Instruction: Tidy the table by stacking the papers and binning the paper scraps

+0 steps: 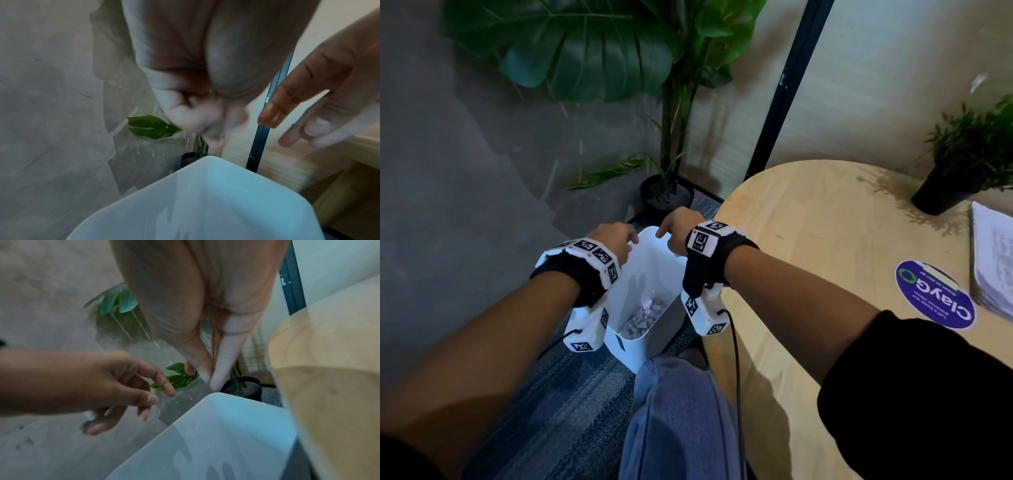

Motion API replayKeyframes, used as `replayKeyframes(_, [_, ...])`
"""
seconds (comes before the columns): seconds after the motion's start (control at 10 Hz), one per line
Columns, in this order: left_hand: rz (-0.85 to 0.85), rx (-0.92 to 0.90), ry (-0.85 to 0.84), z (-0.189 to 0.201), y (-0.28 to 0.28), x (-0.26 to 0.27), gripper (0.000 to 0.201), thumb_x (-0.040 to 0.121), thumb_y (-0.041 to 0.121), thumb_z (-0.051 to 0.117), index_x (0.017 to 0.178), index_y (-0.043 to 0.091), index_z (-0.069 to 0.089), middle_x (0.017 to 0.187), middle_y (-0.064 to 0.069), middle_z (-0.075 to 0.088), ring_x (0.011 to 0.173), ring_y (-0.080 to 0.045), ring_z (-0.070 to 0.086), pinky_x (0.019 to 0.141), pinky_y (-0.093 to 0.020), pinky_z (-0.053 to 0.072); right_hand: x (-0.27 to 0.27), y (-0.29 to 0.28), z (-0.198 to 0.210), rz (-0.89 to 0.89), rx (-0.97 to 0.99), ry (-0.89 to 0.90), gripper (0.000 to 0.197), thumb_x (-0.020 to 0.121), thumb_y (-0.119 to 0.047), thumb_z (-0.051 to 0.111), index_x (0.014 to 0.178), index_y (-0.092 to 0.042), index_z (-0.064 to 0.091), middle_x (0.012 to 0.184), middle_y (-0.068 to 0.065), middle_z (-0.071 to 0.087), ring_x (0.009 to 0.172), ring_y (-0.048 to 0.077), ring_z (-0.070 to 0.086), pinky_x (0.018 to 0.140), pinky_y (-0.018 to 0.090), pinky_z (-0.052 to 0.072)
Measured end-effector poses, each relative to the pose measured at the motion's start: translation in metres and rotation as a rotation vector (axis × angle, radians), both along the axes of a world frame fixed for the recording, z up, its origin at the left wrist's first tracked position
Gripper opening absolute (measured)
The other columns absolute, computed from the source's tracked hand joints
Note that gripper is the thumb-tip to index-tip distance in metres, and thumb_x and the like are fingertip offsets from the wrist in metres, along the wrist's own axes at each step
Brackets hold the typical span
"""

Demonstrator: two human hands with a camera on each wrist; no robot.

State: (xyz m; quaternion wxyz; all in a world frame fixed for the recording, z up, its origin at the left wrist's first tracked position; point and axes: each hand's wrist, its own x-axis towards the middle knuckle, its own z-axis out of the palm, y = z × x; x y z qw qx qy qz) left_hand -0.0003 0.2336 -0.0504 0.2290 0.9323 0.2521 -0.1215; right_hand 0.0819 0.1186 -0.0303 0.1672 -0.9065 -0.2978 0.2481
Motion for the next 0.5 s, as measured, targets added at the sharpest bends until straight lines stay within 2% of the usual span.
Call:
replayKeyframes(0.1, [0.017,-0.04,0.037,0.003,-0.002,0.0,0.02,0.088,0.001,0.057,0.106,0.004,0.067,0.109,-0.018,0.067,0.087,-0.034,0.067,0.082,-0.037,0.056,-0.002,-0.005,0.0,-0.005,0.023,-0.036,0.019,0.082,-0.012,0.069,0.097,-0.001,0.074,0.094,0.011,0.074,0.086,0.025,0.07,0.078,0.03,0.057])
replayKeyframes(0.2, [0.033,0.046,0.022,0.008,-0.005,0.003,0.036,0.085,0.03,0.068,0.06,0.005,0.061,0.063,-0.009,0.065,0.062,-0.025,0.059,0.072,-0.035,0.054,-0.005,-0.007,-0.001,-0.05,0.041,-0.035,0.039,0.089,-0.038,0.061,0.074,-0.005,0.074,0.034,-0.004,0.057,0.048,0.014,0.059,0.053,0.026,0.05])
replayKeyframes(0.3, [0.066,0.083,-0.077,0.011,-0.006,0.003,0.048,0.092,0.035,0.053,0.055,0.003,0.053,0.062,-0.013,0.056,0.072,-0.033,0.06,0.065,-0.035,0.047,-0.007,-0.015,0.009,-0.031,0.055,-0.019,0.032,0.095,-0.027,0.052,0.086,-0.005,0.074,0.048,-0.001,0.068,0.047,0.011,0.058,0.049,0.022,0.045])
replayKeyframes(0.4, [-0.015,0.109,-0.11,0.016,-0.009,0.0,0.024,0.094,0.018,0.047,0.092,0.0,0.062,0.098,-0.025,0.064,0.093,-0.039,0.06,0.076,-0.038,0.046,-0.014,-0.03,0.021,0.039,0.037,-0.017,0.036,0.086,0.002,0.052,0.116,-0.014,0.065,0.12,0.008,0.067,0.082,0.018,0.071,0.061,0.024,0.05])
replayKeyframes(0.5, [-0.168,0.115,-0.057,0.023,-0.011,-0.006,0.06,0.085,0.0,0.056,0.14,0.019,0.039,0.125,-0.024,0.053,0.114,-0.039,0.053,0.087,-0.04,0.046,-0.023,-0.055,0.036,0.089,0.048,-0.113,0.052,0.083,0.004,0.054,0.127,-0.022,0.058,0.131,0.005,0.058,0.094,0.024,0.064,0.061,0.025,0.043])
